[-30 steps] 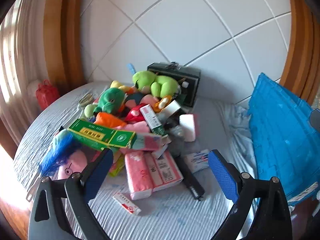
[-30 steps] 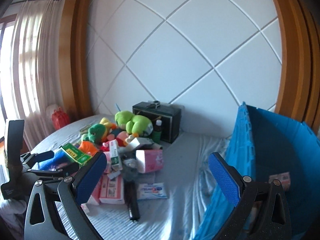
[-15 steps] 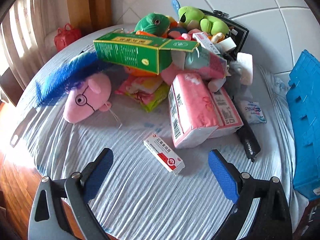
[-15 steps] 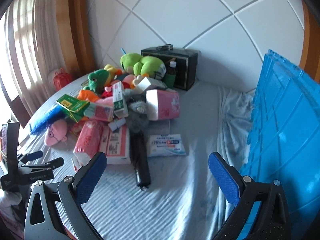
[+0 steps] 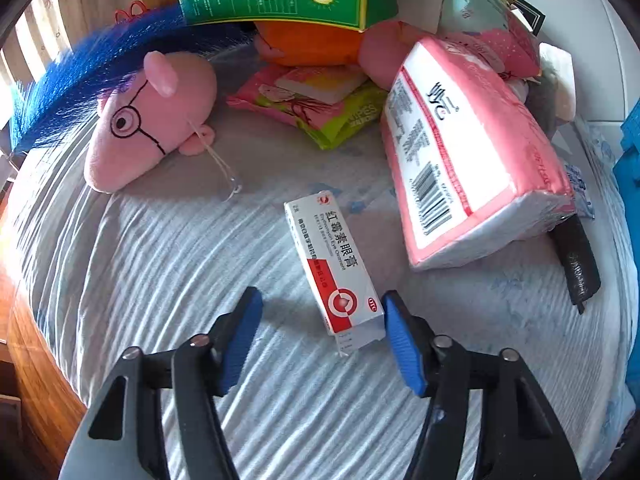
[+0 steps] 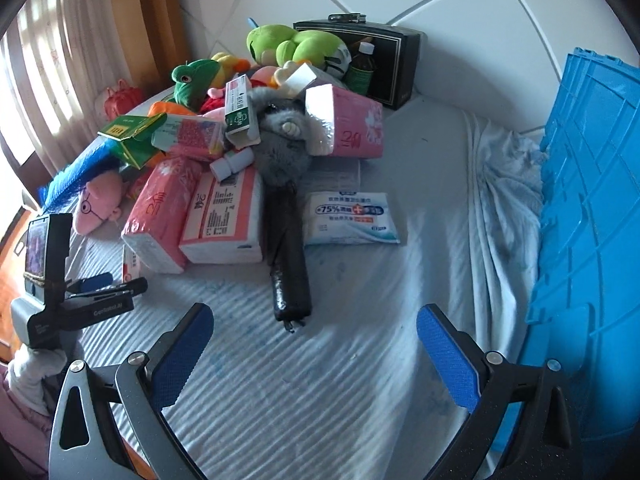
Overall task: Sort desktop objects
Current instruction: 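Grasp the red-white ointment box with left tool while right tool grasps pink tissue pack, then carry ointment box and tissue pack into the crate and open both tools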
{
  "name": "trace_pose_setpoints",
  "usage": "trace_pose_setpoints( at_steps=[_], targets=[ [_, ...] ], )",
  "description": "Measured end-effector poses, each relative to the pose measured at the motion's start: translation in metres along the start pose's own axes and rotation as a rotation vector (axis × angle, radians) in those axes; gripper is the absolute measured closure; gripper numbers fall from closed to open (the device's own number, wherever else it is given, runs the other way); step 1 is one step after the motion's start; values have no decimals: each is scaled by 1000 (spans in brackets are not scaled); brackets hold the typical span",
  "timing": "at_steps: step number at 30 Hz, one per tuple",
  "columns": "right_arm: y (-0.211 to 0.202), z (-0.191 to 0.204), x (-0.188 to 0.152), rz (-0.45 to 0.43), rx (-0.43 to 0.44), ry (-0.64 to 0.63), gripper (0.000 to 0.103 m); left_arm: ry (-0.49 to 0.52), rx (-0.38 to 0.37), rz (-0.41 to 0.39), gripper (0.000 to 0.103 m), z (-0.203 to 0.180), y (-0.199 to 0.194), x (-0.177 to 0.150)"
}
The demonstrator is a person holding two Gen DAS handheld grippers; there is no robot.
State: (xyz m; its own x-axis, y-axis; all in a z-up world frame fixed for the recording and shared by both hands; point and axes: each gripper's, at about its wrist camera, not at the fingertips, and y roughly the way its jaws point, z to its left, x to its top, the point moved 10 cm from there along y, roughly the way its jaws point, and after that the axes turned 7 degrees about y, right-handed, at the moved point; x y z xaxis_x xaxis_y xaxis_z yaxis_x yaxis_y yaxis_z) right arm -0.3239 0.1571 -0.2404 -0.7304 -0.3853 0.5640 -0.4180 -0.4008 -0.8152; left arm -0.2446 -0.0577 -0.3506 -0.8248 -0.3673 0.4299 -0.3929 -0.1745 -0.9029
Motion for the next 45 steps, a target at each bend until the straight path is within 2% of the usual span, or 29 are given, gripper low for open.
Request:
trace_pose_setpoints(
  at_steps=[3, 7, 12, 16, 17, 20, 29, 30, 32, 37, 40, 41, 45],
  targets=[
    [12, 17, 0, 30, 38, 22, 0, -1, -7, -2, 63, 13, -2, 1],
    [26, 55, 2, 58, 90, -7, 0, -2, -25, -13, 63, 31, -5, 3],
    [39, 104, 15, 51, 137, -9, 0, 26, -96, -34, 63, 34, -10, 11],
    [57, 129, 21, 74, 140, 21, 1, 109, -117, -15, 64, 23, -7, 13],
    [62, 134, 22, 80, 141, 27, 5, 128, -126, -10, 75, 19, -6, 13],
    [72, 146, 28, 78, 127, 31, 22, 163, -133, -18, 75, 17, -8, 16],
    [108, 166, 35, 102, 68, 27, 23, 182, -147, -116, 76, 27, -44, 46],
    [111, 166, 34, 110, 69, 29, 25, 184, -150, -128, 76, 27, -50, 49],
    [112, 165, 32, 118, 67, 29, 58, 192, -152, -151, 76, 25, -62, 53],
    [85, 165, 33, 86, 90, 10, 58, 216, -185, -238, 76, 21, -92, 79],
    [49, 162, 42, 26, 117, -4, 59, 226, -202, -291, 75, 4, -110, 91],
    [37, 160, 46, 2, 121, -8, 59, 231, -207, -308, 76, 10, -112, 89],
    [-9, 149, 61, -89, 113, -15, 60, 263, -229, -369, 75, -9, -133, 103]
  ],
)
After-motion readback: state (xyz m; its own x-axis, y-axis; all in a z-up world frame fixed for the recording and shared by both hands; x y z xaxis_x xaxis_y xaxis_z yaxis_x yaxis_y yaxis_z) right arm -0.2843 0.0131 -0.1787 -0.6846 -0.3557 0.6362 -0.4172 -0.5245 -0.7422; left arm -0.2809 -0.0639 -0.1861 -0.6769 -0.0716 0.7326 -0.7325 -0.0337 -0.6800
